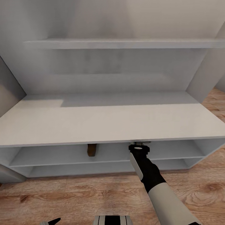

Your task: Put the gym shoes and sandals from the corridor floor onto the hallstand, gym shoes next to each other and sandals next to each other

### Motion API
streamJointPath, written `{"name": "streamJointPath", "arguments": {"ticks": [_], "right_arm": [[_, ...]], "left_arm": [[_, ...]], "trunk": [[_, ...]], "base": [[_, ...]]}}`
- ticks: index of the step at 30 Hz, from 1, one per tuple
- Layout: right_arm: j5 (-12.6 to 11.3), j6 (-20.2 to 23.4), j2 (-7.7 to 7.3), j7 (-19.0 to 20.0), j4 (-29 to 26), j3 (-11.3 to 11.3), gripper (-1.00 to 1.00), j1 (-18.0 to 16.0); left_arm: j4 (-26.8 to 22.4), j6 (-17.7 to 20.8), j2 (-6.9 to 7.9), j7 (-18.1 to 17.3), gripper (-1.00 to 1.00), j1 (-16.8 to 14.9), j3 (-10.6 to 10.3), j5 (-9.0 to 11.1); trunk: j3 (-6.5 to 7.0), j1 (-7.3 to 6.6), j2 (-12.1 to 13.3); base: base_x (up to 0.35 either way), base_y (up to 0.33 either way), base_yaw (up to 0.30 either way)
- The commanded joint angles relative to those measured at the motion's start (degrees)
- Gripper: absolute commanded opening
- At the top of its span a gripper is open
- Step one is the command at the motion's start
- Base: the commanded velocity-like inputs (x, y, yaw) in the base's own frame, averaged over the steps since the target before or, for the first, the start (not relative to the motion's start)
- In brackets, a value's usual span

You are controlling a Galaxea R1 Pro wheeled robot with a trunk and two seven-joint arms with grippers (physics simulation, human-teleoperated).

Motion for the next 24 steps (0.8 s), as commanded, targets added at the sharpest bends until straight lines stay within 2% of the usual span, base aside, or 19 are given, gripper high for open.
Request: {"name": "streamJointPath", "arguments": {"ticks": [1,11,24], "right_arm": [[-0.4,0.2,0.00,-0.5,0.0,0.1,1.00,0.0],[-0.4,0.1,0.00,-0.5,0.0,0.1,1.00,0.0],[-0.4,0.1,0.00,-0.5,0.2,0.1,1.00,0.0]], "left_arm": [[0.0,-0.2,-0.02,-0.3,1.00,0.0,0.3,-0.2],[0.0,-0.2,-0.01,-0.2,1.00,0.0,0.3,-0.2],[0.0,-0.2,-0.03,-0.2,1.00,0.0,0.3,-0.2]], "trunk": [[-0.04,-0.01,0.0],[-0.04,-0.01,0.0],[-0.04,-0.01,0.0]], "base": [[0.000,0.000,0.000],[-0.029,0.000,0.000],[-0.321,0.000,0.000]]}}
